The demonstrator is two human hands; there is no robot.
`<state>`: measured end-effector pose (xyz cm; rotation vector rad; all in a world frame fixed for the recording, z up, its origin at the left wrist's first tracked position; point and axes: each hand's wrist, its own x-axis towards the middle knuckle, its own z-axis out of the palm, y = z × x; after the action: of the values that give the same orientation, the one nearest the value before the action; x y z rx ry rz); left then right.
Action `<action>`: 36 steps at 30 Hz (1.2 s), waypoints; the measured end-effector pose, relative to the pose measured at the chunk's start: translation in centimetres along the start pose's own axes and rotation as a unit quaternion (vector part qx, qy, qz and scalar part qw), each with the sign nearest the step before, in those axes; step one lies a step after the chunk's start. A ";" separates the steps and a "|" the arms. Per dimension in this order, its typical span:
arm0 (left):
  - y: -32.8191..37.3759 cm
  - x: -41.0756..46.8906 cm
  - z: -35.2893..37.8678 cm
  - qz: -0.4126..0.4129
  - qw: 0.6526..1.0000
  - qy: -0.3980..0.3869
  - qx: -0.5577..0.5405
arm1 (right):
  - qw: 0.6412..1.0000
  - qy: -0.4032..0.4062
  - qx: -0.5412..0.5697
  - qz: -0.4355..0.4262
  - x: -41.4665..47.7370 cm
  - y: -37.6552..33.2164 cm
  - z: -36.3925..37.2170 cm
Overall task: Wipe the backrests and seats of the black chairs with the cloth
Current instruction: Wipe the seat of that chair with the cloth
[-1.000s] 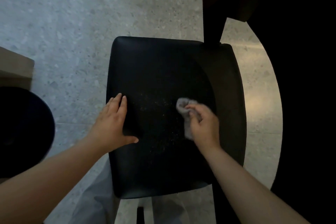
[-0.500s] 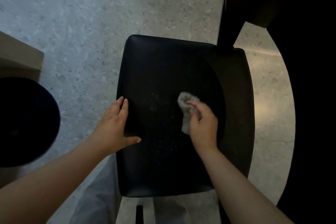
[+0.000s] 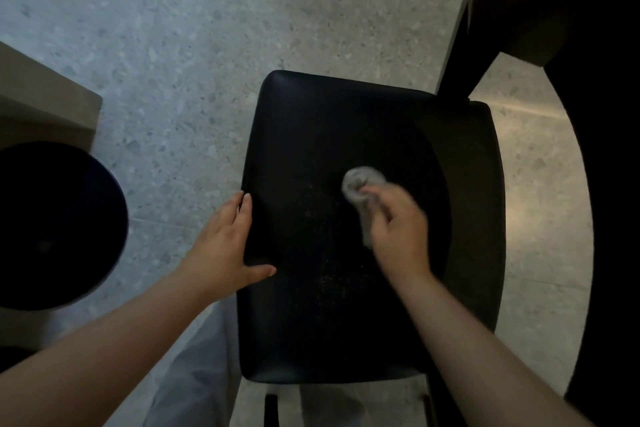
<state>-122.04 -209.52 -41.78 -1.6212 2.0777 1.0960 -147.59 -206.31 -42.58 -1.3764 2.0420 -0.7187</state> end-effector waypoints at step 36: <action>-4.4 -0.8 -1.2 -0.057 0.996 -0.017 -0.064 | 0.997 0.024 -0.070 -0.014 -0.6 -5.0 7.7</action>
<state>-117.51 -210.15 -42.22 -1.7443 1.9021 1.2306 -138.77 -208.34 -44.30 -1.4818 2.1491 -0.6376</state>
